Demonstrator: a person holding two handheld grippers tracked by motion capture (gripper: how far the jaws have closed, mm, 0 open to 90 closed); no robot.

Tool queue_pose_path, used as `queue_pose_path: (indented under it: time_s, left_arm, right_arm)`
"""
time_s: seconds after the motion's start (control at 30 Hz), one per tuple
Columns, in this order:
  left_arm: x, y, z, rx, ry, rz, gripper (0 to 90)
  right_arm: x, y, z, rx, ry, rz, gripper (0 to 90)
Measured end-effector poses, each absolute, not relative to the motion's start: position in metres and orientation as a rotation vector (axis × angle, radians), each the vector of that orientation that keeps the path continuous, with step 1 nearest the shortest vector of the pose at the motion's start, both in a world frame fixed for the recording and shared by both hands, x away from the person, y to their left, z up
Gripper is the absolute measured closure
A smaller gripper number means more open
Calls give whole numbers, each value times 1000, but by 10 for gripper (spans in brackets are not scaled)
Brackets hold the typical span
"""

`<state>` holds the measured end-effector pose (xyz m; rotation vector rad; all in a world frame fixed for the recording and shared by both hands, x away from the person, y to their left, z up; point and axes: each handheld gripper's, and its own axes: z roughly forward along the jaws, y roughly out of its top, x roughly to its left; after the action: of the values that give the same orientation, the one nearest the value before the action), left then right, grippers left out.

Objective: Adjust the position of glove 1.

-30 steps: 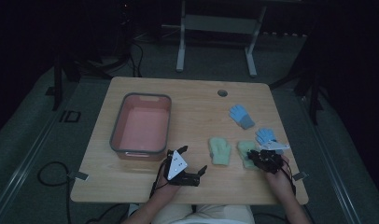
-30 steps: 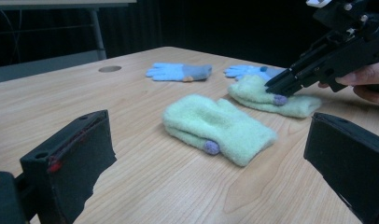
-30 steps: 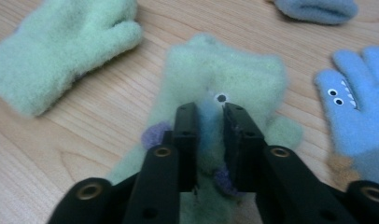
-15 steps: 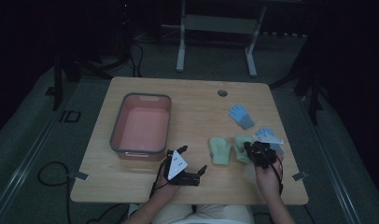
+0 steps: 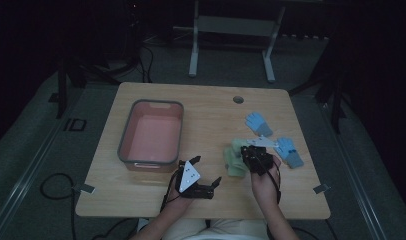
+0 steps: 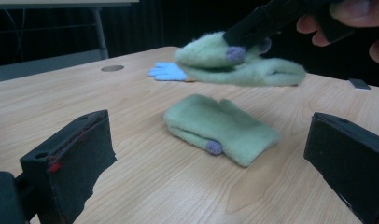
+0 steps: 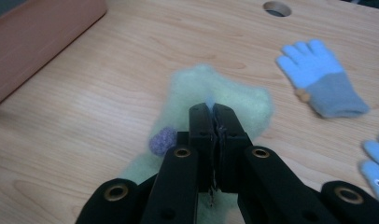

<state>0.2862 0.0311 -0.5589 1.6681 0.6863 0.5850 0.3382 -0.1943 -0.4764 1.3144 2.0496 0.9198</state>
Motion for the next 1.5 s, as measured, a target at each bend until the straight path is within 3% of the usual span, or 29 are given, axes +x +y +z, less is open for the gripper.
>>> queue_pose_path:
  time_s: [0.3, 0.37, 0.57, 0.73, 0.83, 1.03, 1.3, 1.5]
  left_arm:
    - [288, 31, -559, 1654, 686, 589, 12]
    - [288, 31, -559, 1650, 687, 592, 65]
    - [289, 32, -559, 1647, 671, 573, 64]
    - [290, 29, -555, 1753, 681, 496, 64]
    - [288, 25, -553, 1788, 641, 527, 83]
    - [295, 15, -548, 1832, 565, 427, 175]
    - [313, -24, -541, 1969, 309, 386, 379]
    - [333, -37, -548, 2088, 263, 408, 392]
  right_arm:
    - [343, -185, -496, 1276, 2138, 865, 874]
    - [345, -185, -501, 1285, 2144, 852, 873]
    - [347, -187, -516, 1300, 2177, 819, 873]
    - [348, -188, -522, 1294, 2196, 826, 861]
    - [346, -193, -514, 1274, 2197, 892, 757]
    - [349, -212, -496, 1178, 2169, 1030, 577]
    - [379, -234, -495, 1106, 2192, 1189, 539]
    - [396, -236, -509, 1094, 2268, 1175, 522]
